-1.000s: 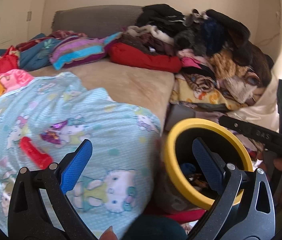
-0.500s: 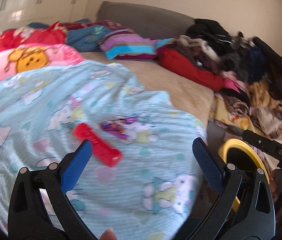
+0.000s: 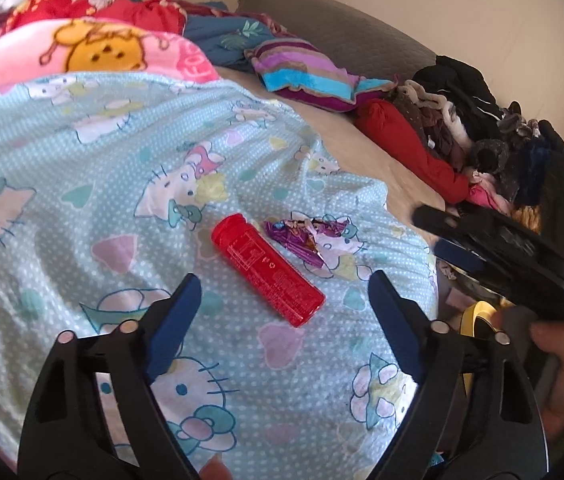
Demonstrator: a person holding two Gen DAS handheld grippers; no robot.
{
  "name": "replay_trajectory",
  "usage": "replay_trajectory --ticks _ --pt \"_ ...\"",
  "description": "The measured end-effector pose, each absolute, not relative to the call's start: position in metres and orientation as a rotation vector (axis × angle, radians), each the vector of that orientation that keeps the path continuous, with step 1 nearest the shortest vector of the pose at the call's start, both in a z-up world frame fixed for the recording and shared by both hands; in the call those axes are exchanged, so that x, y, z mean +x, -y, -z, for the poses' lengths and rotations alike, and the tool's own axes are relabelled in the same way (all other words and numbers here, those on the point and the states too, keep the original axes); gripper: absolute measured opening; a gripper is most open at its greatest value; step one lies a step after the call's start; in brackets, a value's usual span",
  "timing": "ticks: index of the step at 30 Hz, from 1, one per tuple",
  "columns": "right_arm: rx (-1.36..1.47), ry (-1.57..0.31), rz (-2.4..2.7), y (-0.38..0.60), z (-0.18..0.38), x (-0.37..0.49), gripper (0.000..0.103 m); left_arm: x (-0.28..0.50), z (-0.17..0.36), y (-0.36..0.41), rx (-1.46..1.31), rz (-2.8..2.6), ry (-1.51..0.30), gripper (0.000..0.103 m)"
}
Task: Collect trash
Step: 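Grasp the red tube with the left tool while the right tool grasps the purple wrapper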
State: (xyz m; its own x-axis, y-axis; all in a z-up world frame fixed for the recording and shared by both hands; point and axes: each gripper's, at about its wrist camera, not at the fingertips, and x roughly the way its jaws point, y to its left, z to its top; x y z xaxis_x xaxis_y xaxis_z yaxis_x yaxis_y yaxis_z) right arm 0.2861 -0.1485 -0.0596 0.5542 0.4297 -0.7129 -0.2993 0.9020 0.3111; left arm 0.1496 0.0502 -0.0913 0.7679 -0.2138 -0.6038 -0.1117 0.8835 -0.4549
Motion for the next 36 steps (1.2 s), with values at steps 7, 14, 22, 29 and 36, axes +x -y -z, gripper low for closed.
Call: replay_trajectory --ticks 7,14,22,29,36 --pt "0.209 -0.996 -0.422 0.119 0.088 0.320 0.066 0.159 0.107 -0.051 -0.568 0.101 -0.738 0.063" --pt "0.461 -1.088 -0.518 0.129 0.116 0.328 0.015 0.173 0.123 -0.048 -0.665 0.152 -0.783 0.063" --pt "0.397 -0.937 -0.451 0.177 0.085 0.289 0.013 0.185 0.134 -0.046 -0.697 0.127 -0.809 0.052" --pt "0.321 -0.840 -0.402 0.222 0.058 0.250 0.013 0.189 0.136 -0.048 -0.705 0.078 -0.823 0.036" --pt "0.304 -0.762 -0.332 0.271 0.041 0.211 0.013 0.173 0.113 -0.039 -0.675 0.103 -0.759 0.022"
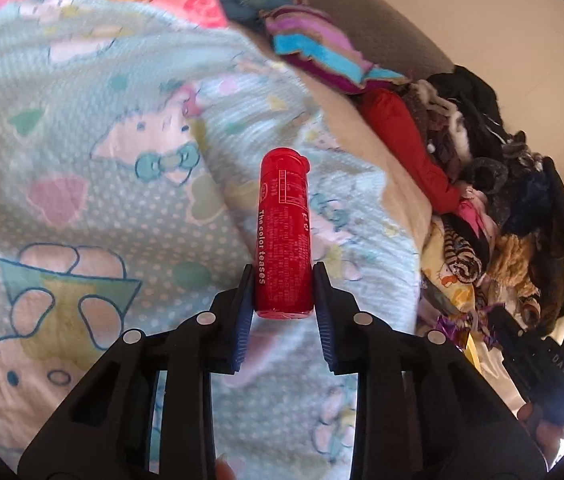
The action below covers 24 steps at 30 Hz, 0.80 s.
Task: Collect trash
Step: 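Grasp the red tube with the left tool while the right tool grasps the purple wrapper, then carry the red tube and purple wrapper over the bin with both tools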
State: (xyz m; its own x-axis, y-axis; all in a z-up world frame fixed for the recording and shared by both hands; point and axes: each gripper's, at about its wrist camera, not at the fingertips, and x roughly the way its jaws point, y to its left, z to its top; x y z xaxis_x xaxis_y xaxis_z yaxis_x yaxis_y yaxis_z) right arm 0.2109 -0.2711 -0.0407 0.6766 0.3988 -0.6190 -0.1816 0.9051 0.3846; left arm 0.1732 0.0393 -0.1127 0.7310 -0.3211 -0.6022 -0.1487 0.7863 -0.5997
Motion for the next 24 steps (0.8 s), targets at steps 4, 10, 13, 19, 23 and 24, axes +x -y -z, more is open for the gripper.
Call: replay_trajectory --ticks 4,10,13,19,23,24 --pt "0.356 -0.735 -0.282 0.304 0.038 0.192 0.013 0.167 0.096 -0.030 -0.654 0.117 -0.727 0.022" --pt "0.407 -0.699 -0.244 0.335 0.027 0.179 0.013 0.153 0.082 -0.027 -0.615 0.076 -0.685 0.022" --pt "0.411 -0.683 -0.240 0.342 0.021 0.175 0.013 0.145 0.077 -0.031 -0.619 0.065 -0.677 0.022" --pt "0.435 -0.678 -0.226 0.356 0.017 0.169 0.013 0.129 0.057 -0.027 -0.577 0.093 -0.641 0.022" --pt "0.441 -0.675 -0.210 0.364 0.013 0.165 0.013 0.124 0.044 -0.012 -0.545 0.140 -0.621 0.022" --pt "0.441 -0.674 -0.205 0.366 0.011 0.164 0.013 0.124 0.040 -0.007 -0.539 0.155 -0.616 0.022"
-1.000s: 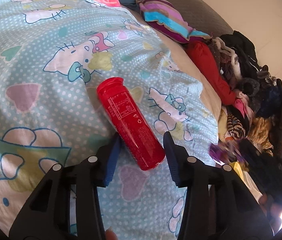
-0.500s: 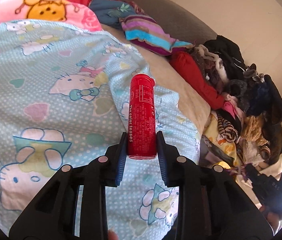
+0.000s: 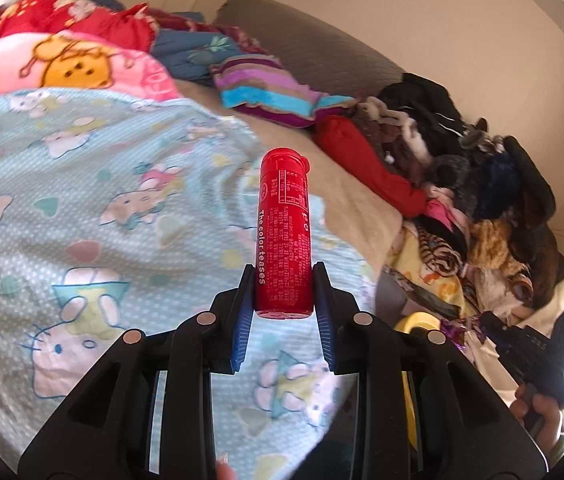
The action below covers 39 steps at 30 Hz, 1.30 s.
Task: Collect trash
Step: 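Carry the red tube and purple wrapper over the bin with both tools, then open both tools over the bin to drop the tube and wrapper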
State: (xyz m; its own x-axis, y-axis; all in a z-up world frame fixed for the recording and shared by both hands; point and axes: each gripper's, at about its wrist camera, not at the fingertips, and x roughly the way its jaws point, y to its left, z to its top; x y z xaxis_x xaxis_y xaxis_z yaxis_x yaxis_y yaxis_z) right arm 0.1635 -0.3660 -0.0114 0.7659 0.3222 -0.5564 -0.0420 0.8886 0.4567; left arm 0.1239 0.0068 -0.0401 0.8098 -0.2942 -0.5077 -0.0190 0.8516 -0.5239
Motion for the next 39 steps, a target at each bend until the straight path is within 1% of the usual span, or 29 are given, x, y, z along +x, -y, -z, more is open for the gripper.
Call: replay_trajectory --ticks 10,23,36,39 --pt "0.424 -0.631 -0.158 0.393 -0.007 0.146 0.013 0.117 0.021 0.038 -0.477 0.263 -0.599 0.022" --pt "0.430 -0.636 -0.091 0.431 -0.008 0.131 0.013 0.107 0.010 0.091 -0.380 0.382 -0.608 0.022" --pt "0.465 -0.672 -0.022 0.462 0.007 0.127 0.013 0.102 0.025 0.168 -0.231 0.530 -0.686 0.022" --pt "0.490 -0.686 -0.017 0.469 0.013 0.128 0.015 0.104 0.032 0.189 -0.193 0.563 -0.712 0.022"
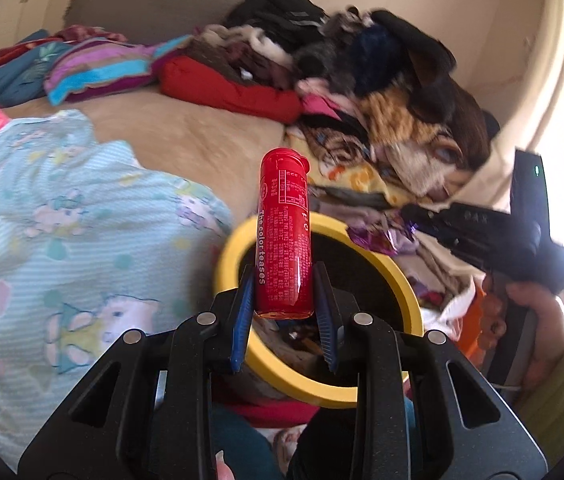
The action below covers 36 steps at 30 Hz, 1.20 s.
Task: Collect trash
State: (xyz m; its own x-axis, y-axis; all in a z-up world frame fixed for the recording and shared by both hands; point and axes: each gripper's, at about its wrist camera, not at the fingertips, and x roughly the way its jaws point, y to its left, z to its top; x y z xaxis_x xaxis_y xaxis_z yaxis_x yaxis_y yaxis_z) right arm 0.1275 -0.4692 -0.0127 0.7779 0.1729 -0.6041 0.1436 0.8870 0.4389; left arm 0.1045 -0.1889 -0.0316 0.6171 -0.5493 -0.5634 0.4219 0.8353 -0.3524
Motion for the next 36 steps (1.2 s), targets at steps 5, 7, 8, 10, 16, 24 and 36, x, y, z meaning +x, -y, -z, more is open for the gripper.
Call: replay_trajectory --ticks 5,7,8,10,16,24,36 --pt "0.552 -0.720 -0.021 0.481 0.023 0.128 0.034 0.112 0.042 0.219 -0.151 0.612 -0.737 0.022" --pt "0.554 -0.727 -0.011 0.484 0.025 0.127 0.041 0.117 0.045 0.228 -0.133 0.625 -0.744 0.044" --pt "0.554 -0.731 -0.007 0.485 0.025 0.126 0.041 0.119 0.047 0.233 -0.124 0.625 -0.744 0.051" --pt "0.567 -0.735 -0.010 0.486 0.025 0.125 0.043 0.120 0.048 0.234 -0.125 0.623 -0.741 0.069" --pt "0.552 -0.734 -0.008 0.484 0.012 0.119 0.064 0.120 0.042 0.225 -0.116 0.592 -0.728 0.091" --pt "0.511 -0.726 -0.013 0.461 -0.005 0.110 0.082 0.118 0.029 0.185 -0.147 0.497 -0.729 0.092" --pt "0.342 -0.568 -0.067 0.386 -0.020 0.067 0.097 0.090 0.004 0.117 -0.151 0.334 -0.627 0.092"
